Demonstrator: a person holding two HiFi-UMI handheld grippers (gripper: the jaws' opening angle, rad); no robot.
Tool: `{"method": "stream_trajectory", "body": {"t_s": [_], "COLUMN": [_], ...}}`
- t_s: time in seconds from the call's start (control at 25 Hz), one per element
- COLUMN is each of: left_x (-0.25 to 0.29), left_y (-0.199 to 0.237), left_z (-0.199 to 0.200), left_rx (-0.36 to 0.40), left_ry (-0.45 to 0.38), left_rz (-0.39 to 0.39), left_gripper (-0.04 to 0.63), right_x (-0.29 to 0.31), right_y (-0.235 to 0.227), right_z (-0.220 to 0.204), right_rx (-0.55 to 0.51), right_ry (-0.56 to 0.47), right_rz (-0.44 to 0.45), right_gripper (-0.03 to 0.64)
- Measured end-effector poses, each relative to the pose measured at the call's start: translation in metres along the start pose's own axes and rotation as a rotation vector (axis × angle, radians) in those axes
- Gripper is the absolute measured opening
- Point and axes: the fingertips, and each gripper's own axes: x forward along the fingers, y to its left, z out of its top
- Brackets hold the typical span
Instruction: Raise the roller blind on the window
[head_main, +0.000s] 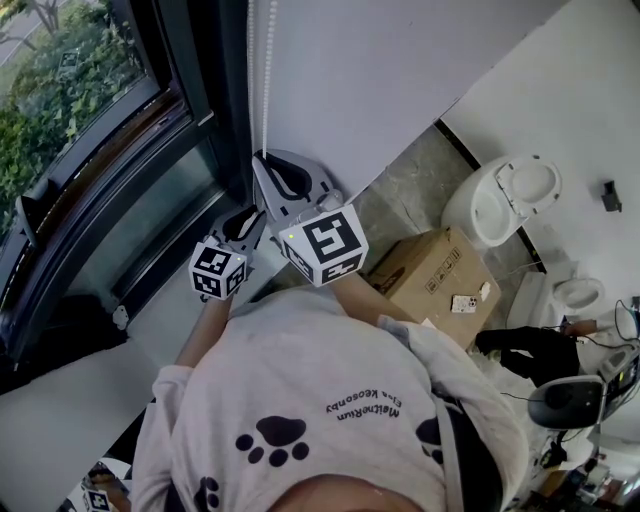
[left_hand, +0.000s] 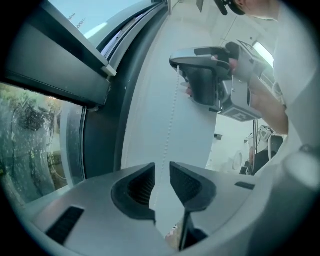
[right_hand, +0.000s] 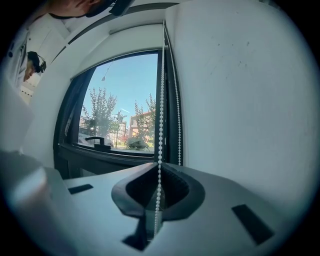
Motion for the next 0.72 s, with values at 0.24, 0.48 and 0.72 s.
{"method": "stream_trajectory", "body": {"t_s": [0.24,0.48,0.72], "left_x": [-0.017,-0.044,-0.065], "left_y": [-0.008,-0.015,-0.021], "left_z": [0.041,0.115,0.187], "left_rx": [-0.024,-0.013,0.082], "left_ry": [-0.075,-0.164,-0.198], "left_rz": [-0.034,-0.055,-0.050], "left_gripper": [0.110,0.109,0.109], "right_x": [0.001,0.000,0.000], "right_y": [-0.001,-0.002,-0.002], "right_z": [0.001,0.001,0.000], "right_rx": [0.000,-0.004,-0.007], "right_ry": [-0.006,-0.009,-0.011], "right_rz": [0.002,0.007,0.007], "right_gripper": [0.018,0.018,0.018]}}
